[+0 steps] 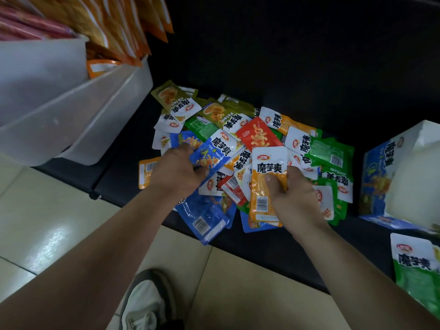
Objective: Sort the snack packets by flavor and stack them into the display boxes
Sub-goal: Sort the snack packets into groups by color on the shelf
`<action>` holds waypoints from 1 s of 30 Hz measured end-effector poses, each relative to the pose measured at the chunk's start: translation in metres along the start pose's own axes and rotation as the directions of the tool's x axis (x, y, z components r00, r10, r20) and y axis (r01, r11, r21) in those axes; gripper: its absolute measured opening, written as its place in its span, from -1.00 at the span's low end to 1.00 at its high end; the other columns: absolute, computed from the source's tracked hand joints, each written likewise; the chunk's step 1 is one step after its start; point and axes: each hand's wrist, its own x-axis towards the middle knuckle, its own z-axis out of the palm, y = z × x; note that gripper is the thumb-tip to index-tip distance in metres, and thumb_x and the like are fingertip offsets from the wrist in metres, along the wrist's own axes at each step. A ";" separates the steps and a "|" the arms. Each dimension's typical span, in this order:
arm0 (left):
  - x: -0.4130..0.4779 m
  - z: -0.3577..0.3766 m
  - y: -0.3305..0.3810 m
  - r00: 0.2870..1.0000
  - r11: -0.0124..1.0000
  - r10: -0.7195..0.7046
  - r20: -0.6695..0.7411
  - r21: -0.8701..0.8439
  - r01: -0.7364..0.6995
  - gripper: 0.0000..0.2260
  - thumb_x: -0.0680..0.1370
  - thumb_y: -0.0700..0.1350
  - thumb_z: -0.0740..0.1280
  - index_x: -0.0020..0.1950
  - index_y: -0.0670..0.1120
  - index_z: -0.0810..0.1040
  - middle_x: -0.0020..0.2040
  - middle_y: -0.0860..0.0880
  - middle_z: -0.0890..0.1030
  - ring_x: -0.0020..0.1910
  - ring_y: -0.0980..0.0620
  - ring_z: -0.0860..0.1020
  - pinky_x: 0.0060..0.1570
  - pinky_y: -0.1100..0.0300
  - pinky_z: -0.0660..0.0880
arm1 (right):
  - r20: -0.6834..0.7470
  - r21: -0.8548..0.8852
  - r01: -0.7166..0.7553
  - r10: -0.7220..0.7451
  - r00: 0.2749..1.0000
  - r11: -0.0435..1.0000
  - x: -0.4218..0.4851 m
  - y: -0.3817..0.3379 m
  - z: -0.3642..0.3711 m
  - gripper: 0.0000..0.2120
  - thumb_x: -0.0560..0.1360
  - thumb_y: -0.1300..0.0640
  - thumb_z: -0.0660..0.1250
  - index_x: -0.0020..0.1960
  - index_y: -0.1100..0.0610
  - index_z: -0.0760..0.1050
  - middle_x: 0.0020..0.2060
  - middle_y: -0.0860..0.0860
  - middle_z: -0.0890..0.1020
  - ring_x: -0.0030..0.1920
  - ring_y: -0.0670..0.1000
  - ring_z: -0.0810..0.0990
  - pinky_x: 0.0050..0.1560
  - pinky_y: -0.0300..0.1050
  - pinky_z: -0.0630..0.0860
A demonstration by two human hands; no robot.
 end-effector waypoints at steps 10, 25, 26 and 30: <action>-0.021 -0.004 -0.003 0.975 0.942 -0.132 0.177 -0.283 0.179 -0.93 0.61 -0.10 0.39 0.03 -0.06 0.65 -0.16 0.05 0.64 -0.24 0.16 0.57 -0.39 0.29 0.42 | -0.021 -0.101 -0.011 0.009 1.000 0.995 -0.001 -0.003 0.001 -0.58 0.65 -0.13 0.26 0.36 0.14 0.42 0.10 0.08 0.62 0.10 0.19 0.63 0.00 0.02 0.55; -0.036 0.008 0.027 0.983 0.724 -0.123 0.139 -0.665 0.185 -0.94 0.64 -0.11 0.39 0.09 -0.07 0.57 -0.19 0.08 0.71 -0.29 0.21 0.68 -0.44 0.33 0.52 | -0.033 -0.071 -0.013 0.011 0.999 0.997 -0.003 -0.002 0.001 -0.73 0.64 -0.13 0.28 0.16 0.05 0.43 -0.11 -0.07 0.55 -0.01 0.12 0.61 -0.09 -0.03 0.46; -0.034 0.012 0.034 0.984 0.761 -0.110 0.141 -0.625 0.175 -0.88 0.67 -0.08 0.35 0.05 -0.12 0.54 -0.29 0.10 0.66 -0.40 0.22 0.62 -0.48 0.36 0.46 | -0.040 -0.055 -0.016 0.014 0.999 0.998 -0.005 0.000 0.001 -0.76 0.64 -0.13 0.29 0.11 0.03 0.43 -0.13 -0.09 0.56 -0.03 0.11 0.61 -0.10 -0.02 0.49; -0.020 0.019 0.047 0.999 0.877 -0.009 -0.030 -0.481 -0.006 -0.59 0.63 -0.08 0.40 -0.37 -0.10 0.38 -0.54 0.06 0.33 -0.57 0.12 0.30 -0.52 0.30 0.31 | -0.108 0.082 -0.061 0.070 0.992 0.995 -0.009 -0.007 -0.002 -0.78 0.63 -0.08 0.32 -0.05 0.05 0.44 -0.23 -0.04 0.58 -0.19 -0.02 0.62 -0.23 -0.09 0.56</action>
